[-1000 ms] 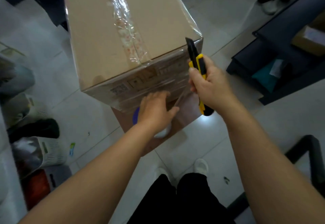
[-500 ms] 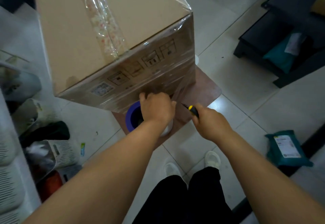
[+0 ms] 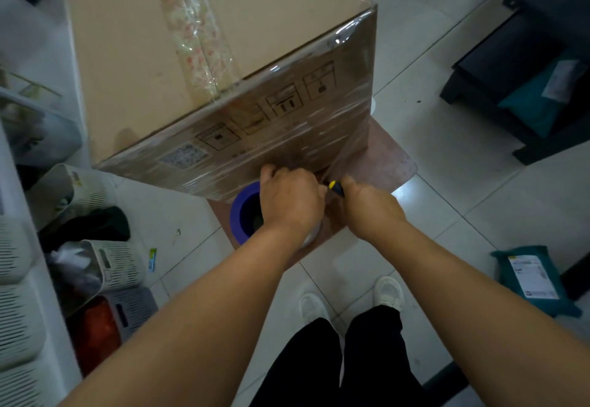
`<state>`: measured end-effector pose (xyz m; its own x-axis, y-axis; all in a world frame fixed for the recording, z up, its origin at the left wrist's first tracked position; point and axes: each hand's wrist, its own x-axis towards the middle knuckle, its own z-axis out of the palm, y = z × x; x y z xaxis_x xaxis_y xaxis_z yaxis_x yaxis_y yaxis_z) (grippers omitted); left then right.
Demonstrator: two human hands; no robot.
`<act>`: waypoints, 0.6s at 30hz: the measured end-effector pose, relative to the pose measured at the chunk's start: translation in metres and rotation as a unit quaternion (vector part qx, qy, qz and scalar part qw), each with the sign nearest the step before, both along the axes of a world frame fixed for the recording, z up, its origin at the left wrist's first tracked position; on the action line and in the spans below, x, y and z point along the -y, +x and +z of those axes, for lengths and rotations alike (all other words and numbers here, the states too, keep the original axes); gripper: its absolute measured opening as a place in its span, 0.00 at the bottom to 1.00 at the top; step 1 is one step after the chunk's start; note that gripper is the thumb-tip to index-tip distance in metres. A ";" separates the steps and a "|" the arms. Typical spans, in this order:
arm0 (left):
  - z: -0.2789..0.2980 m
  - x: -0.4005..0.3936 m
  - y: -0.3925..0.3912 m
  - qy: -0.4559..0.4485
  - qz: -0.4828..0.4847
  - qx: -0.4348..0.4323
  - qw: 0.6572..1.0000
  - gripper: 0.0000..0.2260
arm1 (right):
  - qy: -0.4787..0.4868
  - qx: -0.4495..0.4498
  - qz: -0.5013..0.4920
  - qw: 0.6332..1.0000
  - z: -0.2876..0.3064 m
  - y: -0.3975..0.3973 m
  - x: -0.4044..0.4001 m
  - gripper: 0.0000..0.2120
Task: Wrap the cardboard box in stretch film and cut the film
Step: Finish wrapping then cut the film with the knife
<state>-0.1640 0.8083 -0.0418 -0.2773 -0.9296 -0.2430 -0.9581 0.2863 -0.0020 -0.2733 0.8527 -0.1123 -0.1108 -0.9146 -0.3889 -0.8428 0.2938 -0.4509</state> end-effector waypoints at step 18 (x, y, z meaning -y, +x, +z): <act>0.003 0.002 0.003 0.027 0.008 -0.023 0.999 0.15 | 0.070 -0.006 -0.045 0.996 -0.012 -0.032 -0.029 0.12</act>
